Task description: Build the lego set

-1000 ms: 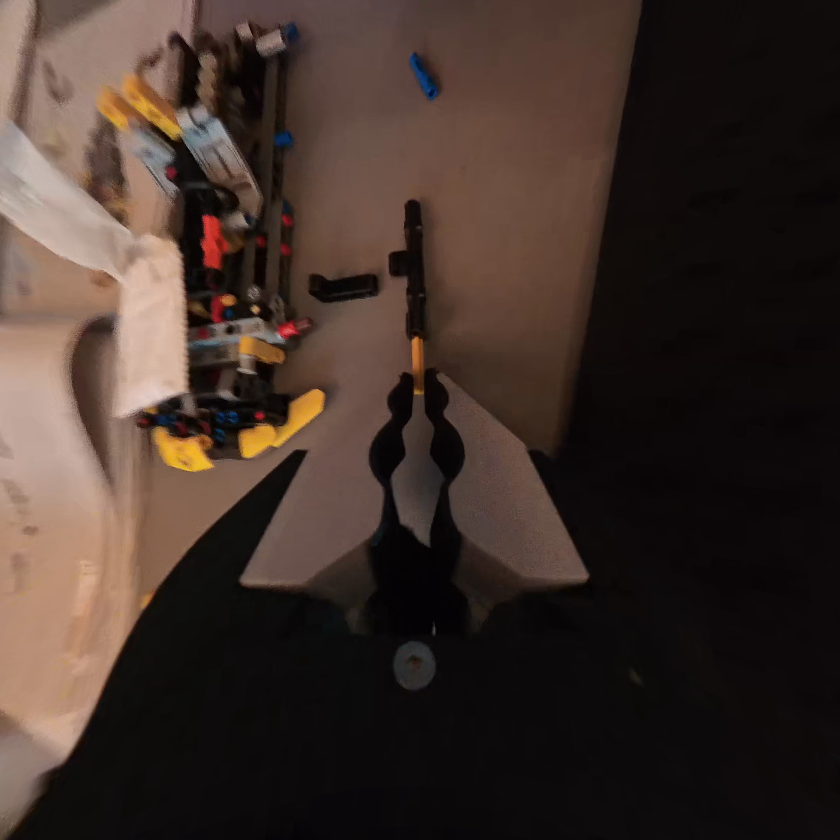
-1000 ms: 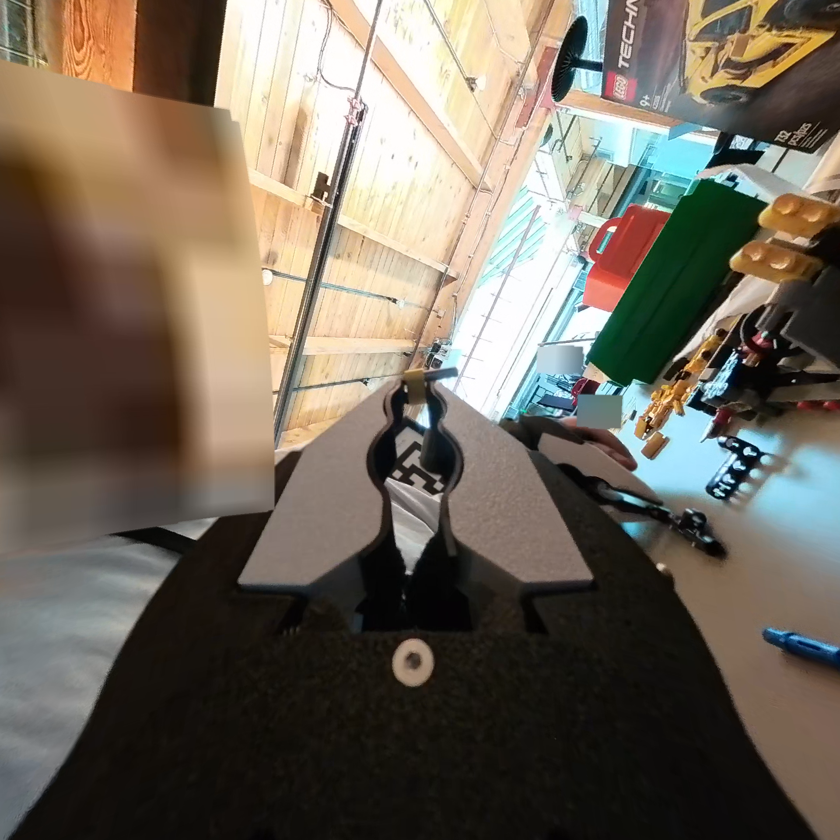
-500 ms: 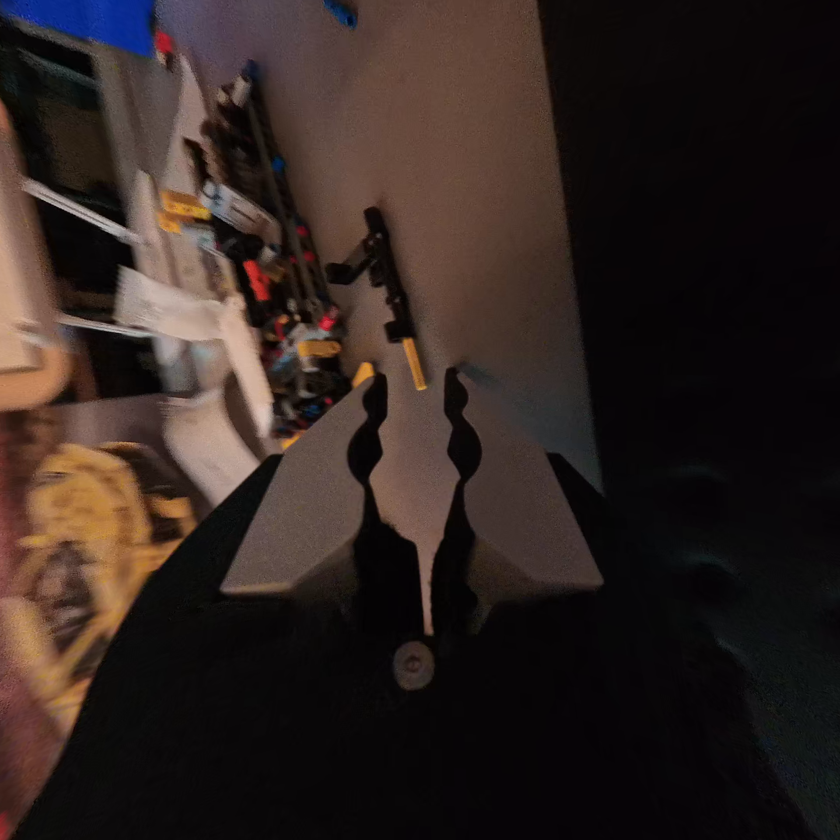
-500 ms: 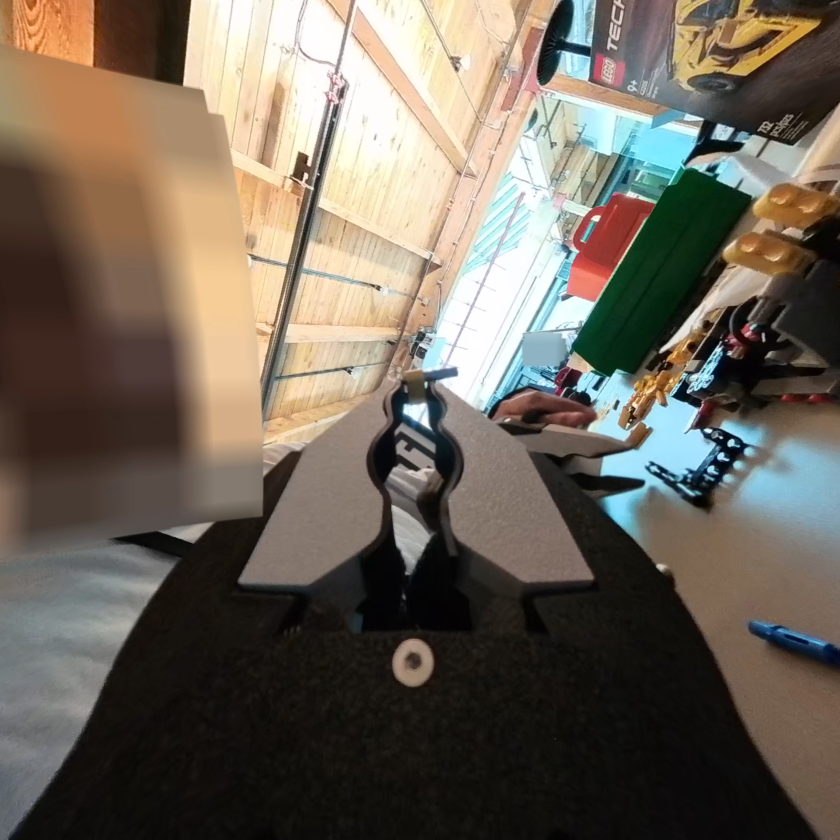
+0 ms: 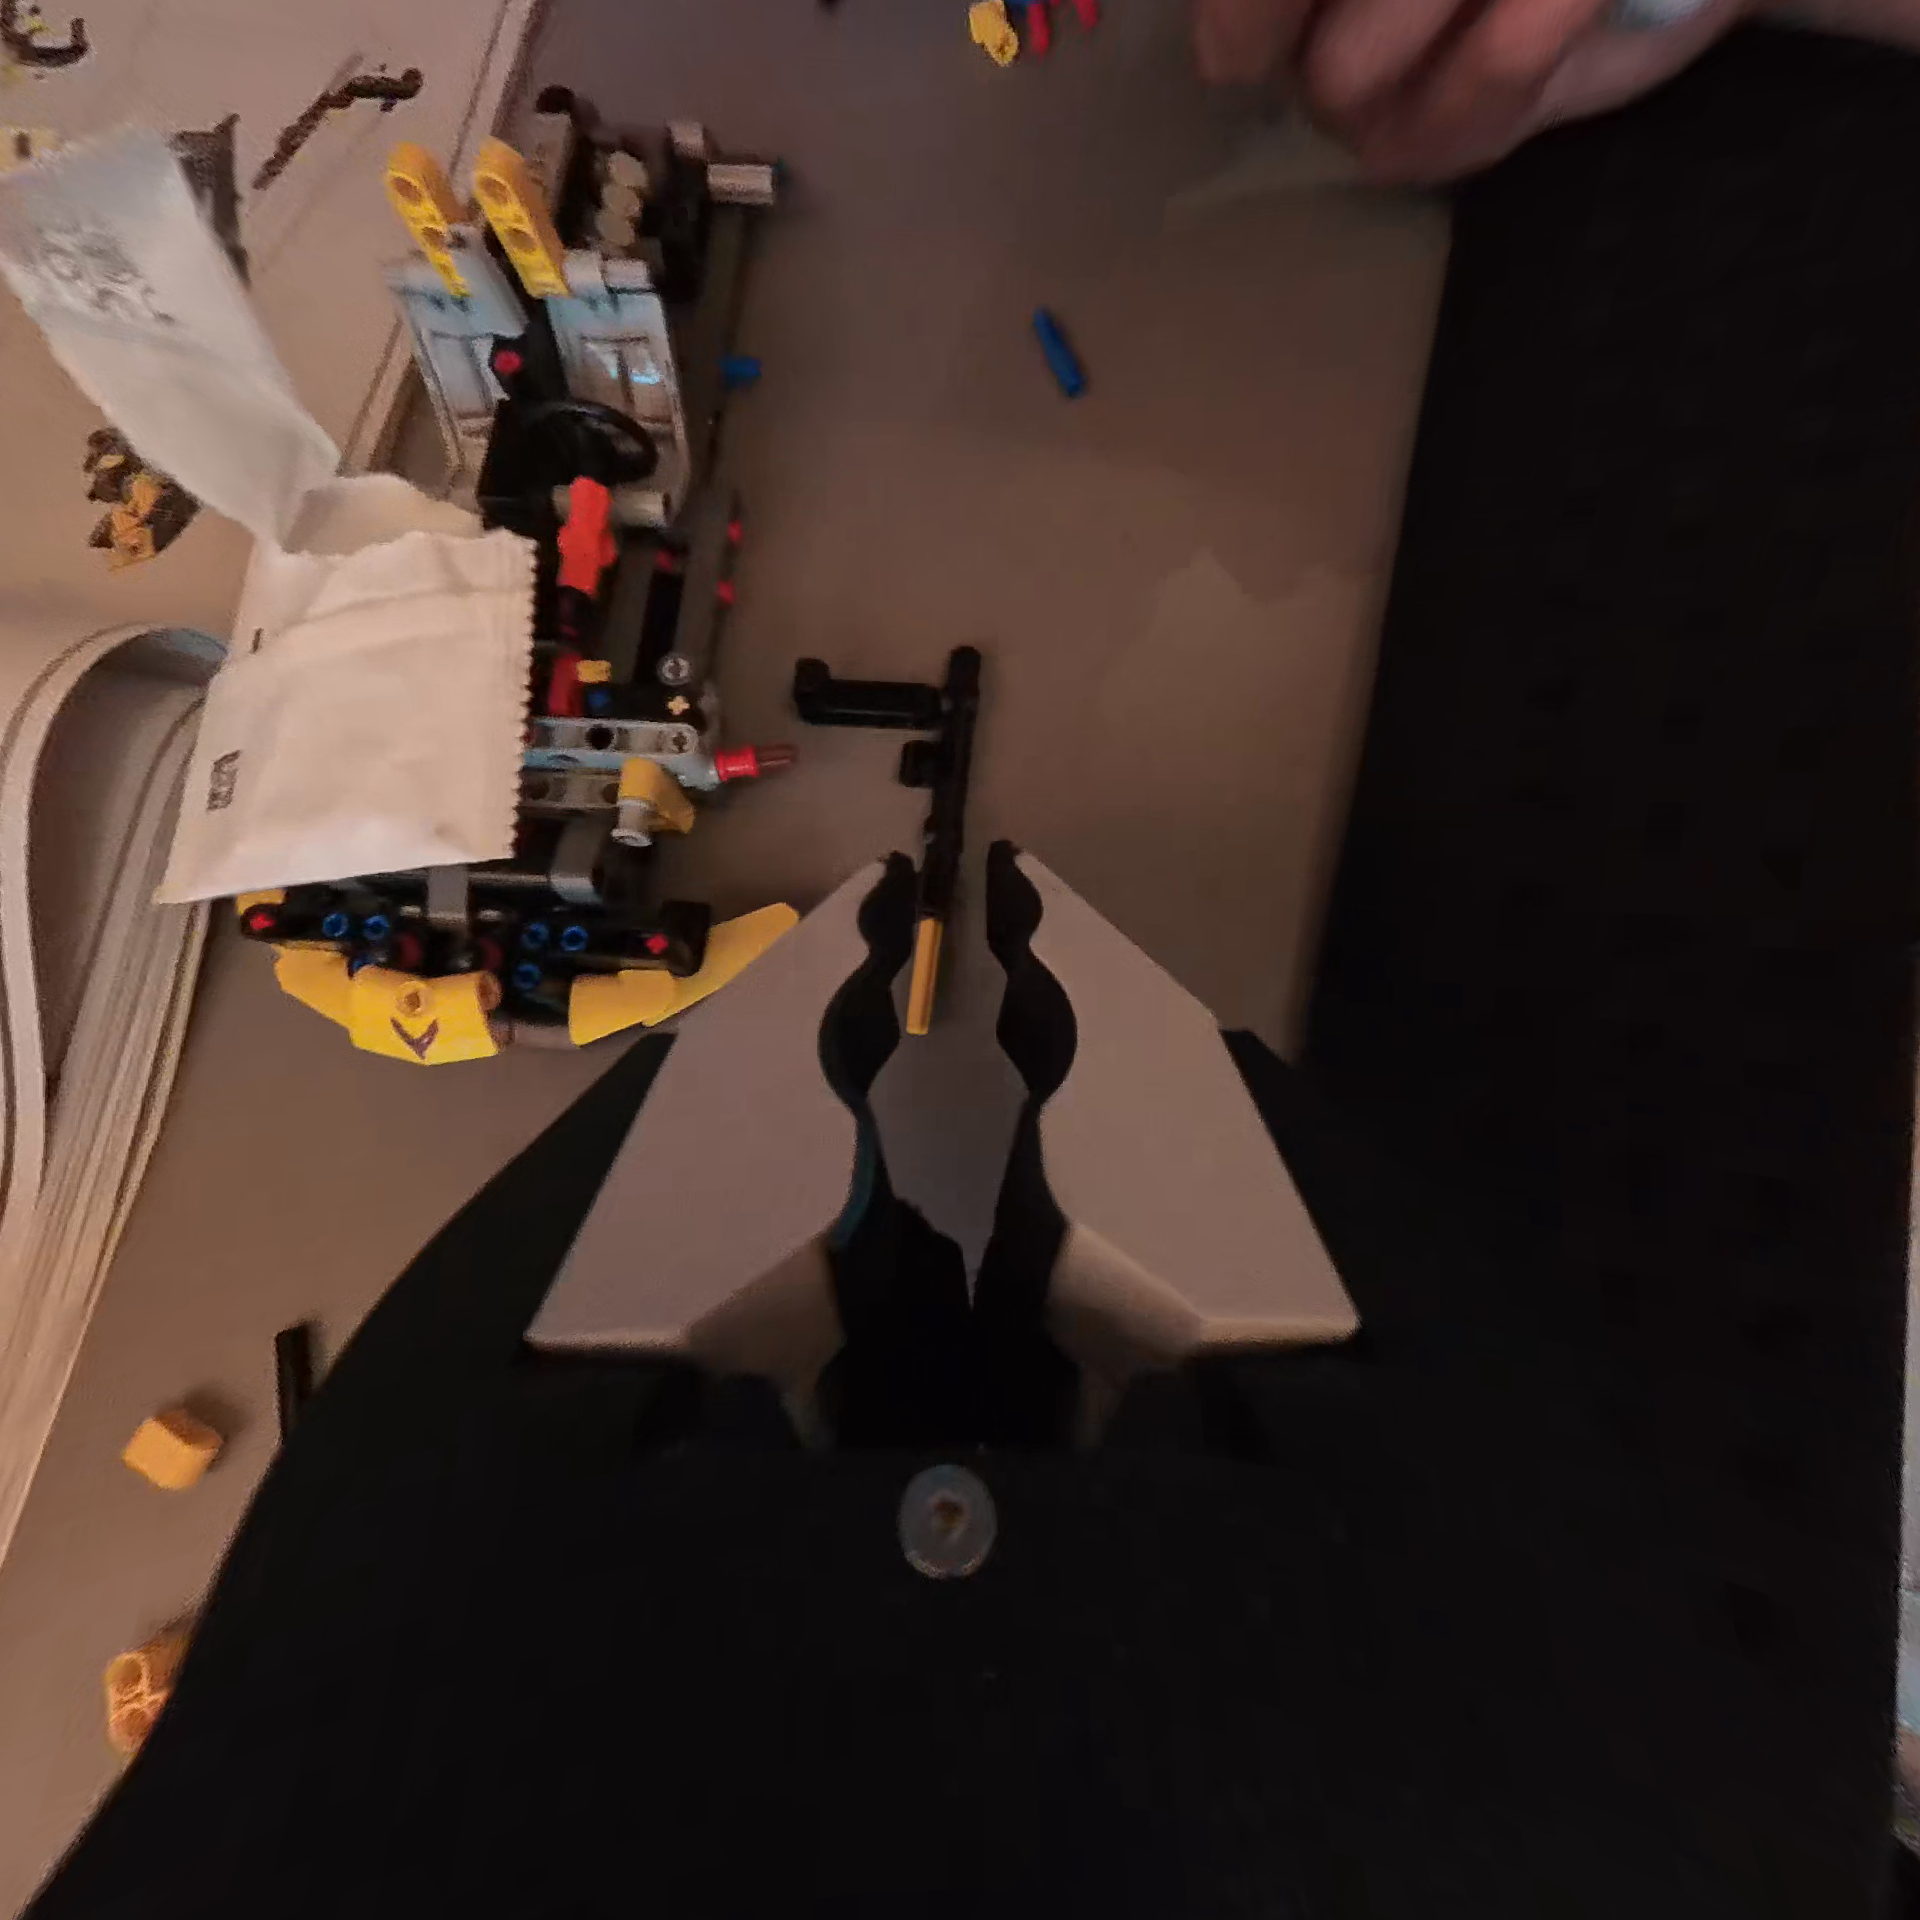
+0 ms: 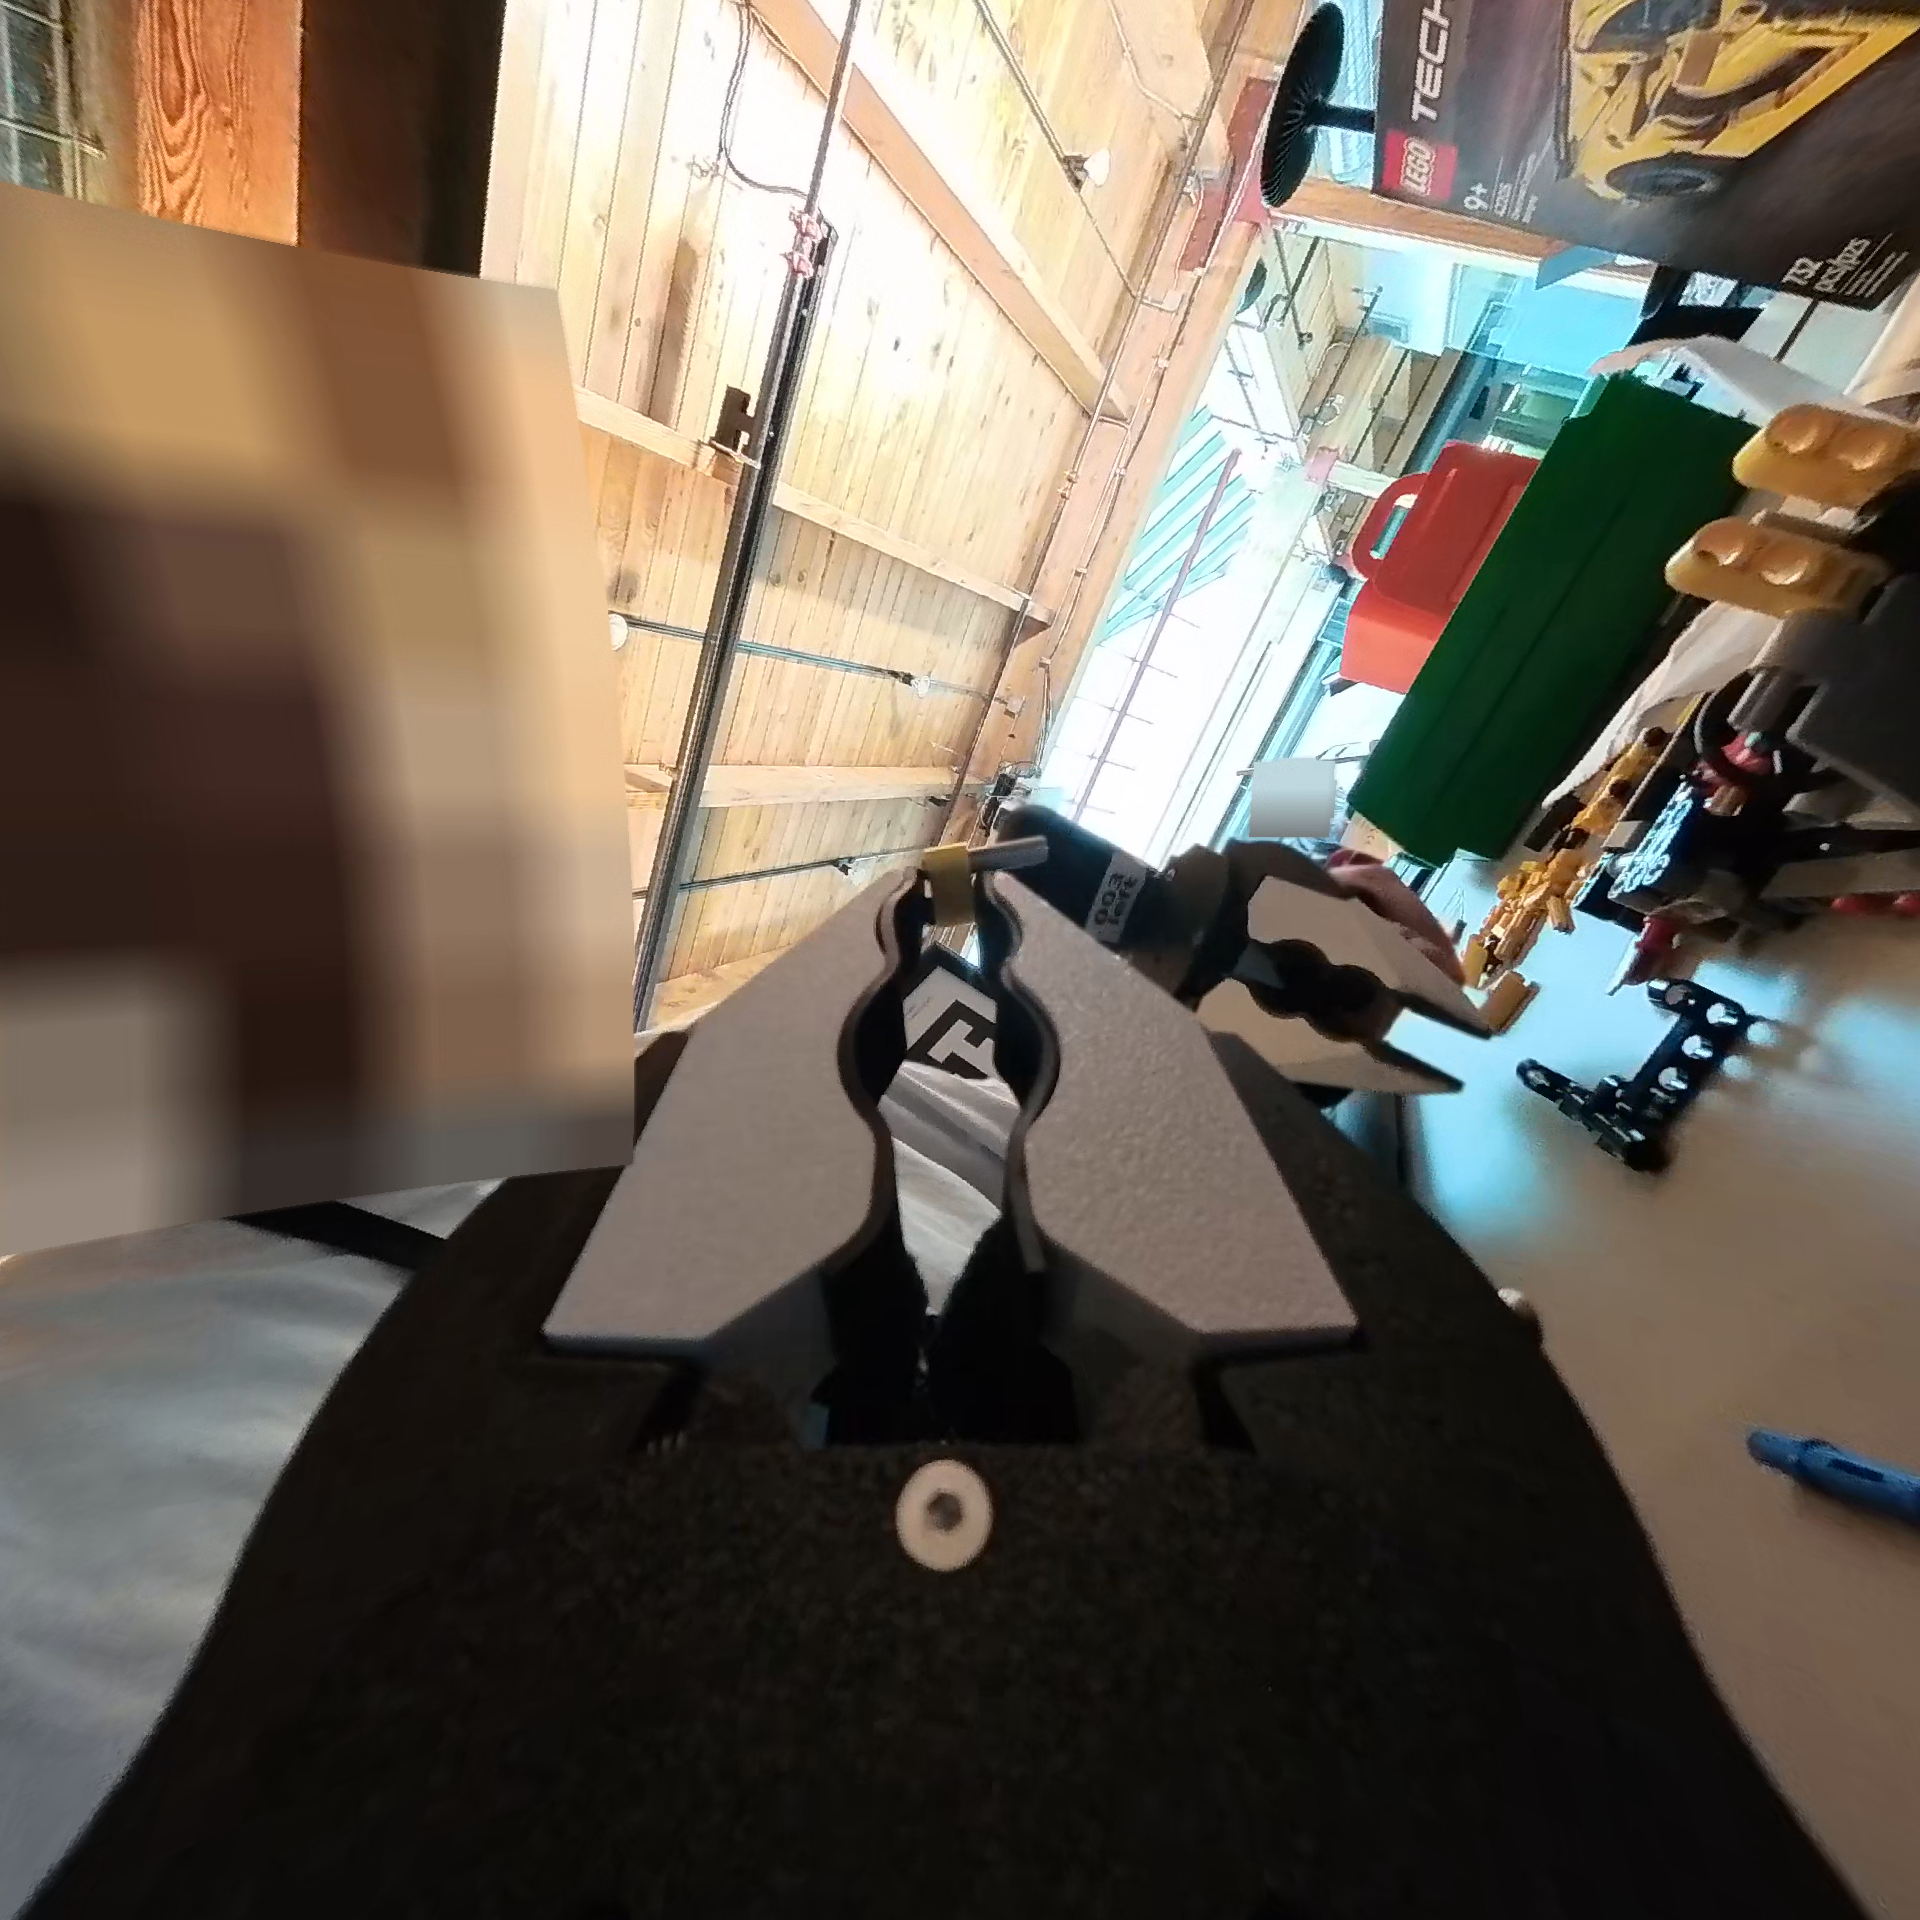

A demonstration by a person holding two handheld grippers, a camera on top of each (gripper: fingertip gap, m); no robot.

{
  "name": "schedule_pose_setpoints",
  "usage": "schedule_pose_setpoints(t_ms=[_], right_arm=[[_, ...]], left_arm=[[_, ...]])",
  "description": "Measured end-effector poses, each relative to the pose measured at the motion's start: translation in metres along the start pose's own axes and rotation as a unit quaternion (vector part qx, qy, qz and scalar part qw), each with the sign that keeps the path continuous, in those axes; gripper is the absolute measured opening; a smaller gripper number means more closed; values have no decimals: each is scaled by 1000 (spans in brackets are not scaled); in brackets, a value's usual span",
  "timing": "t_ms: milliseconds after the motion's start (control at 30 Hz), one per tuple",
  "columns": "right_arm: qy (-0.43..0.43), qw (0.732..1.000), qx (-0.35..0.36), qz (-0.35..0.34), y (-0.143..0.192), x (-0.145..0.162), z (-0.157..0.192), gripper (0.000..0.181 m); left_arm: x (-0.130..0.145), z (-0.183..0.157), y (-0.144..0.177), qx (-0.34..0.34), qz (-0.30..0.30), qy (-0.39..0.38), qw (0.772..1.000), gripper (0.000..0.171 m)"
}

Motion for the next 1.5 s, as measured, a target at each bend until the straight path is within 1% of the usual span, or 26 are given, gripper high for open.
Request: schedule_pose_setpoints(t_ms=[33, 167, 267, 367, 433, 467, 533, 600, 633, 667, 700, 767, 800, 833, 867, 900, 967, 1033, 1067, 1100, 1167, 1233, 1300, 1400, 1433, 1500], right_arm=[[0, 1000, -1, 0, 0, 0, 0, 8], [-2, 1000, -2, 2, 0, 0, 0, 8], [-4, 1000, -3, 1, 0, 0, 0, 8], [-6, 1000, -5, 2, 0, 0, 0, 8], [-5, 1000, -4, 3, -1, 0, -1, 8], [-5, 1000, -3, 3, -1, 0, 0, 8], [-4, 1000, -3, 3, -1, 1, 0, 8], [-4, 1000, -2, 3, -1, 1, 0, 8], [-3, 1000, -1, 3, -1, 0, 0, 8], [-3, 1000, -1, 3, -1, 1, 0, 8], [-2, 1000, 0, 4, -1, 1, -1, 8], [2, 1000, 5, 6, -2, 1, -1, 8], [4, 1000, 7, 8, -2, 2, -1, 8], [5, 1000, 8, 9, -3, 2, -1, 8], [5, 1000, 7, 11, -3, 2, -1, 8], [4, 1000, 6, 12, -3, 3, -1, 8], [3, 1000, 6, 10, -2, 2, -1, 8], [1, 1000, 4, 8, -2, 2, -1, 8], [0, 1000, 3, 7, -2, 1, -1, 8], [-1, 1000, 3, 7, -2, 1, -1, 8], [-1, 1000, 3, 7, -2, 2, -1, 8], [0, 1000, 2, 7, -2, 2, -1, 8], [-1, 1000, 2, 7, -1, 2, -1, 8], [-1, 1000, 2, 6, -1, 1, -1, 8], [-1, 1000, 2, 6, -1, 1, -1, 8], [0, 1000, 4, 7, -2, 2, -1, 8]], left_arm=[[1, 0, -2, -7, 6, -3, 1000, 11], [5, -8, -7, 7, 11, -3, 1000, 7], [7, -17, -9, 14, 15, -20, 1000, 5], [-1, -12, 0, -14, -17, -9, 1000, 7], [-3, -2, 3, -40, -16, 5, 999, 9], [-1, 2, 2, -49, -5, 0, 999, 14], [5, 4, -3, -60, 28, -27, 997, 15], [4, 2, -6, -77, 31, -62, 995, 0], [2, 0, -6, -94, 30, -88, 991, 0], [0, 0, -5, -126, 42, -130, 983, 0], [-1, -2, -4, -171, 64, -197, 963, 0], [-1, -9, -5, -231, 121, -329, 907, 0], [1, -12, -8, -241, 146, -367, 887, 0], [5, -14, -11, -233, 162, -382, 880, 0], [6, -17, -12, -226, 155, -378, 884, 0], [5, -18, -11, -214, 131, -353, 901, 0], [0, -14, -6, -180, 86, -263, 944, 1], [-5, -8, -2, -131, 48, -176, 975, 10], [-6, -5, -2, -108, 37, -138, 984, 16], [-6, -3, -1, -96, 26, -113, 989, 16], [-4, -2, -3, -71, 22, -92, 993, 17], [2, -1, -8, -60, 45, -88, 993, 16], [8, 1, -12, -75, 68, -100, 990, 9], [6, -2, -12, -101, 61, -136, 984, 5], [4, -2, -10, -124, 61, -161, 977, 5], [3, -4, -9, -179, 88, -245, 949, 4]])
Point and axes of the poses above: each gripper's, where its closed fingertips meet, y back along the fingers, x out of its underside, z = x × y across the jaws, the point moved 7 cm from there along y, back along the fingers, and after that the axes turned 12 degrees about x, right-handed, at the moved point
